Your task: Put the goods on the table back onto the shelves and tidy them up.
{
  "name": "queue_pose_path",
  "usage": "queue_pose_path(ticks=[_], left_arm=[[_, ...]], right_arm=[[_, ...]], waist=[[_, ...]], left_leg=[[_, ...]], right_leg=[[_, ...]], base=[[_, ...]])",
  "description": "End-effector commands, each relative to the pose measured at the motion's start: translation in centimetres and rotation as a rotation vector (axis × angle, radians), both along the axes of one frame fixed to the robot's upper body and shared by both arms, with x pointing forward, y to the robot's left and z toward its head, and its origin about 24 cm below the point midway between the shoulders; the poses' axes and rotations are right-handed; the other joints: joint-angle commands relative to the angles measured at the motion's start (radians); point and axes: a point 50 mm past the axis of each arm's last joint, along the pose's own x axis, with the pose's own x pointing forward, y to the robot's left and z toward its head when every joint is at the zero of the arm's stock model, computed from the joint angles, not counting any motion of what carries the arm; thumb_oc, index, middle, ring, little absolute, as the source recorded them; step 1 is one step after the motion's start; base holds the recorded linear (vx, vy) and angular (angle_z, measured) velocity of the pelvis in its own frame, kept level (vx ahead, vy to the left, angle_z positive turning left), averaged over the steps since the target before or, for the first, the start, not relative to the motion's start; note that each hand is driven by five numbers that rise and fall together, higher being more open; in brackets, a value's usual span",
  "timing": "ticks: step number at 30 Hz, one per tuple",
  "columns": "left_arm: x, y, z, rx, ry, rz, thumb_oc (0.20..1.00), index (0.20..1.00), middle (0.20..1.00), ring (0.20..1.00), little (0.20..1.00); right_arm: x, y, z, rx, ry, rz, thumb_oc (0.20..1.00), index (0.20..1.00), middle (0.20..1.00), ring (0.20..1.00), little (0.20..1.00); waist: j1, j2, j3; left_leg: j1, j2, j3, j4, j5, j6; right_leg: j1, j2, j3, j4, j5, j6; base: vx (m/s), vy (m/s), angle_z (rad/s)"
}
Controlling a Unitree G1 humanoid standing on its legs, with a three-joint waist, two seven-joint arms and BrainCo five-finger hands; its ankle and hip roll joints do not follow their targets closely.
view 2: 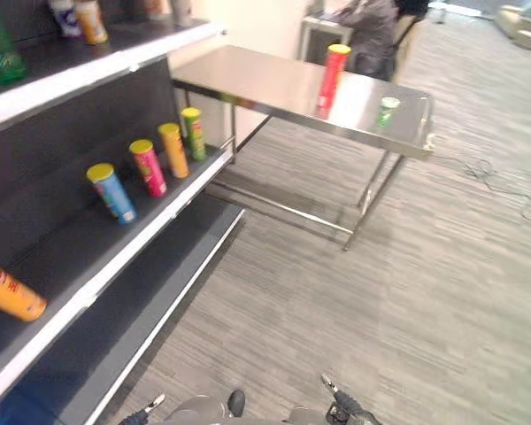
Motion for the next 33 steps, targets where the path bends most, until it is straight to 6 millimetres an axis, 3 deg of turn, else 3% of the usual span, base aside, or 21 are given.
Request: queue_pose_path(ticks=[1, 2, 4, 5, 6, 10, 11, 13, 15, 16, 19, 20, 22, 23, 25, 26, 28, 29, 30, 32, 33], left_arm=[[-1.1, 0.6, 0.0, 0.009, 0.055, -0.042, 1.0, 1.0, 1.0, 1.0, 1.0], [-0.5, 0.6, 0.1, 0.009, 0.038, -0.053, 1.0, 1.0, 1.0, 1.0, 1.0], [0.7, 0.4, 0.2, 0.014, 0.009, -0.07, 1.0, 1.0, 1.0, 1.0, 1.0], [0.7, 0.4, 0.2, 0.014, 0.009, -0.07, 1.0, 1.0, 1.0, 1.0, 1.0], [1.8, 0.1, 0.3, 0.017, -0.02, -0.104, 1.0, 1.0, 1.0, 1.0, 1.0], [3.2, -0.9, 0.3, -0.002, -0.064, -0.181, 1.0, 1.0, 1.0, 1.0, 1.0], [2.3, -1.1, 0.1, -0.013, -0.034, -0.168, 1.0, 1.0, 1.0, 1.0, 1.0], [1.8, -1.0, 0.1, -0.014, -0.023, -0.129, 1.0, 1.0, 1.0, 1.0, 1.0], [0.8, -0.7, 0.0, -0.015, 0.003, -0.087, 1.0, 1.0, 1.0, 1.0, 1.0], [0.1, -0.3, 0.0, -0.01, 0.019, -0.039, 1.0, 1.0, 1.0, 1.0, 1.0], [0.5, 0.5, 0.1, 0.001, 0.0, 0.022, 1.0, 1.0, 1.0, 1.0, 1.0], [1.3, 1.1, 0.4, 0.019, -0.034, 0.069, 1.0, 1.0, 1.0, 1.0, 1.0], [1.8, 1.3, 0.5, 0.029, -0.051, 0.065, 1.0, 1.0, 1.0, 1.0, 1.0], [2.1, 1.2, 0.5, 0.028, -0.06, 0.059, 1.0, 1.0, 1.0, 1.0, 1.0], [2.6, 1.4, 0.6, 0.03, -0.081, 0.077, 1.0, 1.0, 1.0, 1.0, 1.0], [2.9, 1.5, 0.8, 0.026, -0.112, 0.136, 1.0, 1.0, 1.0, 1.0, 1.0], [3.1, 1.5, 0.8, 0.023, -0.123, 0.161, 1.0, 1.0, 1.0, 1.0, 1.0], [3.0, 1.5, 0.8, 0.021, -0.133, 0.194, 1.0, 1.0, 1.0, 1.0, 1.0], [2.9, 1.4, 0.7, 0.011, -0.14, 0.227, 1.0, 1.0, 1.0, 1.0, 1.0], [2.8, 1.4, 0.7, 0.006, -0.143, 0.252, 1.0, 1.0, 1.0, 1.0, 1.0], [2.7, 1.4, 0.7, -0.002, -0.145, 0.303, 1.0, 1.0, 1.0, 1.0, 1.0]], right_arm=[[-0.1, 2.3, -0.4, 0.086, -0.021, -0.019, 1.0, 1.0, 1.0, 1.0, 1.0], [0.1, 1.9, -0.3, 0.082, -0.027, -0.05, 1.0, 1.0, 1.0, 1.0, 1.0], [0.6, 1.8, -0.2, 0.083, -0.033, -0.069, 1.0, 1.0, 1.0, 1.0, 1.0], [0.6, 1.8, -0.2, 0.083, -0.033, -0.069, 1.0, 1.0, 1.0, 1.0, 1.0], [0.7, 1.9, -0.2, 0.092, -0.024, -0.079, 1.0, 1.0, 1.0, 1.0, 1.0], [-1.6, 1.4, -0.7, 0.099, 0.051, -0.153, 1.0, 1.0, 1.0, 1.0, 1.0], [-3.0, 0.9, -0.9, 0.094, 0.09, -0.187, 1.0, 1.0, 1.0, 1.0, 1.0], [-3.7, 0.5, -0.9, 0.085, 0.113, -0.217, 1.0, 1.0, 1.0, 1.0, 1.0], [-3.9, 0.2, -0.9, 0.072, 0.118, -0.218, 1.0, 1.0, 1.0, 1.0, 1.0], [-3.4, 0.1, -0.8, 0.061, 0.1, -0.171, 1.0, 1.0, 1.0, 1.0, 1.0], [-2.6, 0.0, -0.6, 0.041, 0.068, -0.13, 1.0, 1.0, 1.0, 1.0, 1.0], [-1.6, 0.1, -0.4, 0.023, 0.035, -0.088, 1.0, 1.0, 1.0, 1.0, 1.0], [-1.0, 0.1, -0.3, 0.014, 0.019, -0.065, 1.0, 1.0, 1.0, 1.0, 1.0], [-0.5, 0.1, -0.2, 0.005, 0.009, -0.038, 1.0, 1.0, 1.0, 1.0, 1.0], [0.3, 0.0, 0.1, -0.007, -0.008, -0.004, 1.0, 1.0, 1.0, 1.0, 1.0], [0.7, 0.0, 0.2, -0.008, -0.023, 0.011, 1.0, 1.0, 1.0, 1.0, 1.0], [0.9, 0.1, 0.2, -0.006, -0.03, 0.013, 1.0, 1.0, 1.0, 1.0, 1.0], [1.0, 0.3, 0.2, -0.001, -0.037, 0.028, 1.0, 1.0, 1.0, 1.0, 1.0], [1.0, 1.0, 0.1, 0.01, -0.033, 0.046, 1.0, 1.0, 1.0, 1.0, 1.0], [0.9, 1.4, 0.0, 0.017, -0.028, 0.057, 1.0, 1.0, 1.0, 1.0, 1.0], [0.8, 2.1, -0.2, 0.034, -0.021, 0.077, 1.0, 1.0, 1.0, 1.0, 1.0]], waist=[[-0.004, -0.012, -0.033], [-0.019, -0.033, -0.034], [-0.038, -0.046, -0.02], [-0.037, -0.046, -0.019], [-0.052, -0.039, -0.01], [-0.069, -0.044, -0.016], [-0.081, -0.051, -0.044], [-0.084, -0.048, -0.055], [-0.076, -0.034, -0.064], [-0.064, -0.018, -0.072], [-0.044, -0.037, -0.07], [-0.009, -0.058, -0.047], [0.002, -0.08, -0.034], [0.02, -0.091, -0.018], [0.06, -0.114, -0.001], [0.081, -0.115, -0.001], [0.088, -0.113, -0.004], [0.104, -0.109, -0.011], [0.139, -0.089, -0.017], [0.159, -0.087, -0.012], [0.187, -0.088, 0.001]], left_leg=[[0.049, 0.076, -0.023, -0.138, 0.003, -0.106], [0.07, 0.074, 0.007, -0.153, -0.018, -0.116], [0.108, 0.078, 0.031, -0.159, -0.051, -0.122], [0.109, 0.079, 0.032, -0.159, -0.052, -0.122], [0.143, 0.1, 0.041, -0.167, -0.073, -0.131], [0.241, 0.135, 0.025, -0.184, -0.138, -0.153], [0.287, 0.165, 0.0, -0.183, -0.161, -0.167], [0.316, 0.199, -0.011, -0.185, -0.169, -0.175], [0.321, 0.254, -0.022, -0.156, -0.142, -0.193], [0.282, 0.295, -0.04, -0.058, -0.076, -0.208], [0.211, 0.296, -0.07, 0.082, 0.008, -0.209], [0.129, 0.291, -0.098, 0.26, 0.07, -0.19], [0.066, 0.279, -0.106, 0.345, 0.095, -0.169], [0.017, 0.247, -0.107, 0.394, 0.045, -0.149], [-0.079, 0.112, -0.142, 0.417, -0.04, -0.132], [-0.107, 0.073, -0.133, 0.293, -0.089, -0.142], [-0.122, 0.073, -0.103, 0.211, -0.071, -0.15], [-0.138, 0.065, -0.077, 0.114, -0.027, -0.156], [-0.187, 0.044, -0.102, -0.039, 0.082, -0.161], [-0.195, 0.027, -0.128, -0.133, 0.118, -0.169], [-0.269, 0.007, -0.171, -0.194, 0.142, -0.198]], right_leg=[[0.089, -0.002, -0.022, -0.32, 0.154, 0.057], [0.059, 0.042, -0.004, -0.494, 0.205, 0.084], [-0.019, 0.051, 0.013, -0.627, 0.303, 0.128], [-0.017, 0.052, 0.013, -0.628, 0.304, 0.128], [-0.069, 0.049, 0.0, -0.706, 0.336, 0.153], [-0.1, 0.045, 0.043, -0.708, 0.358, 0.169], [-0.073, 0.053, 0.067, -0.692, 0.384, 0.159], [-0.069, 0.067, 0.076, -0.651, 0.37, 0.15], [-0.059, 0.094, 0.067, -0.59, 0.337, 0.131], [-0.021, 0.137, 0.047, -0.593, 0.299, 0.102], [0.033, 0.164, 0.034, -0.621, 0.275, 0.066], [0.089, 0.184, 0.031, -0.647, 0.254, 0.032], [0.11, 0.181, 0.029, -0.661, 0.243, 0.016], [0.131, 0.185, 0.046, -0.67, 0.234, 0.008], [0.165, 0.18, 0.081, -0.688, 0.225, 0.011], [0.184, 0.179, 0.078, -0.698, 0.203, 0.023], [0.196, 0.183, 0.065, -0.7, 0.186, 0.024], [0.214, 0.193, 0.06, -0.704, 0.17, 0.019], [0.25, 0.229, 0.073, -0.708, 0.14, 0.01], [0.278, 0.238, 0.088, -0.708, 0.117, 0.004], [0.32, 0.245, 0.113, -0.702, 0.08, -0.002]], base=[[0.25, -0.09, -1.05], [0.2, -0.107, -1.14], [0.23, -0.094, -1.22], [0.26, -0.077, -0.58], [0.3, -0.068, -0.29], [0.48, -0.108, -0.22], [0.5, -0.13, -0.25], [0.47, -0.146, 0.42], [0.48, -0.251, 0.78], [0.43, -0.331, 0.6], [0.27, -0.234, 0.42], [0.4, -0.345, 0.34], [0.22, -0.193, 0.24], [0.16, -0.071, -0.12], [0.33, -0.017, -0.01], [0.32, 0.054, 0.19], [0.26, 0.088, -0.06], [0.43, 0.196, 0.0], [0.47, 0.206, 0.17], [0.38, 0.151, -0.03], [0.26, 0.096, -0.42]])
